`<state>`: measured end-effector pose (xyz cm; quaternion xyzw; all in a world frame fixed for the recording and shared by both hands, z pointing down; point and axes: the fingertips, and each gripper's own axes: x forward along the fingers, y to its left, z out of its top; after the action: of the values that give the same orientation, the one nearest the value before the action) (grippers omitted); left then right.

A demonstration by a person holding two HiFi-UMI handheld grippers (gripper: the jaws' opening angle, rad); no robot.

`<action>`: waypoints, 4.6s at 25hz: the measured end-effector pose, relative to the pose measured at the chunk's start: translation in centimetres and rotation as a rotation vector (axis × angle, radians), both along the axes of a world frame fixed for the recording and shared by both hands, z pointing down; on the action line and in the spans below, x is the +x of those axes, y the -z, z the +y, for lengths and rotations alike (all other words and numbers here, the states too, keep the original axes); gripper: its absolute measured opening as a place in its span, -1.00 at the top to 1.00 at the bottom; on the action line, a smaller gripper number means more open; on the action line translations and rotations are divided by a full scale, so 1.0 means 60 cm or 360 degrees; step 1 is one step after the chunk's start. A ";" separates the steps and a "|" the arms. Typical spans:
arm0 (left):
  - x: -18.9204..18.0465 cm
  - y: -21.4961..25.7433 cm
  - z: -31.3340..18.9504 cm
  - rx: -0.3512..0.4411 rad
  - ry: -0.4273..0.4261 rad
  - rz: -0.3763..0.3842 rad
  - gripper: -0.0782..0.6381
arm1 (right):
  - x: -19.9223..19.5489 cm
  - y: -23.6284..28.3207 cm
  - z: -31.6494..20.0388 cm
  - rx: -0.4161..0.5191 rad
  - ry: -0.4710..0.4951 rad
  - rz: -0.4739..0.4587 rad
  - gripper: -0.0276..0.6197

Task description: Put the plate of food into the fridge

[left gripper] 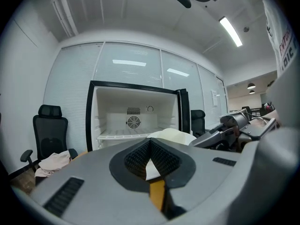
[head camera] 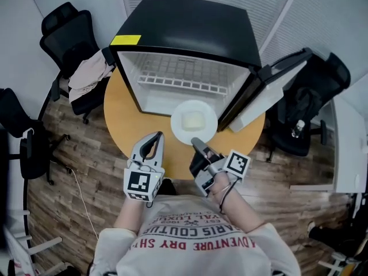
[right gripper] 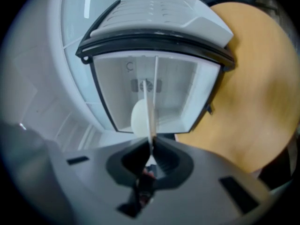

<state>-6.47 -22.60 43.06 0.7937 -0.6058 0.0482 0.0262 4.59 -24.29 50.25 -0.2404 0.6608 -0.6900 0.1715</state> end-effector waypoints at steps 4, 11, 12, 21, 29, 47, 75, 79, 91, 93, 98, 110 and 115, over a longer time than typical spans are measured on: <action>-0.034 0.006 -0.054 0.0009 -0.0066 0.0011 0.71 | -0.030 0.008 -0.047 0.0011 -0.0079 0.0002 0.80; -0.083 0.005 -0.122 0.0018 -0.0167 0.0025 0.71 | -0.078 0.010 -0.113 0.0017 -0.0197 0.0001 0.80; -0.089 0.004 -0.130 0.0016 -0.0178 0.0028 0.71 | -0.085 0.009 -0.121 0.0017 -0.0212 -0.0002 0.80; -0.122 -0.016 -0.175 -0.0012 -0.0236 0.0063 0.71 | -0.124 0.011 -0.178 0.0014 -0.0281 0.0021 0.80; -0.138 -0.022 -0.203 -0.0026 -0.0240 0.0054 0.71 | -0.141 0.008 -0.216 -0.0014 -0.0326 -0.0042 0.80; -0.143 -0.035 -0.241 -0.0052 -0.0255 0.0043 0.71 | -0.157 -0.003 -0.280 -0.0083 -0.0419 -0.0060 0.75; -0.120 -0.041 -0.220 -0.0082 -0.0283 0.0076 0.71 | -0.156 -0.009 -0.250 0.0110 -0.0248 0.0042 0.52; -0.112 -0.043 -0.208 -0.0089 -0.0286 0.0073 0.71 | -0.137 -0.006 -0.221 0.0238 -0.0230 0.0307 0.79; -0.097 -0.036 -0.188 -0.0068 -0.0280 0.0056 0.71 | -0.075 0.047 -0.192 0.1106 -0.0227 0.1239 0.82; -0.095 -0.038 -0.186 -0.0073 -0.0278 0.0058 0.71 | -0.066 0.056 -0.188 0.1275 -0.0216 0.1429 0.82; -0.092 -0.041 -0.179 -0.0085 -0.0275 0.0049 0.71 | -0.063 0.064 -0.183 0.1517 -0.0167 0.1702 0.82; -0.089 -0.042 -0.171 -0.0095 -0.0268 0.0027 0.71 | -0.063 0.064 -0.170 0.1648 -0.0122 0.1799 0.83; -0.088 -0.043 -0.172 -0.0100 -0.0266 0.0031 0.71 | -0.063 0.064 -0.169 0.1647 -0.0123 0.1798 0.83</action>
<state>-11.75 -32.90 45.63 0.8407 -0.5354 0.0613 0.0529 0.80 -34.44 46.44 -0.4685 0.8781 -0.0585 -0.0776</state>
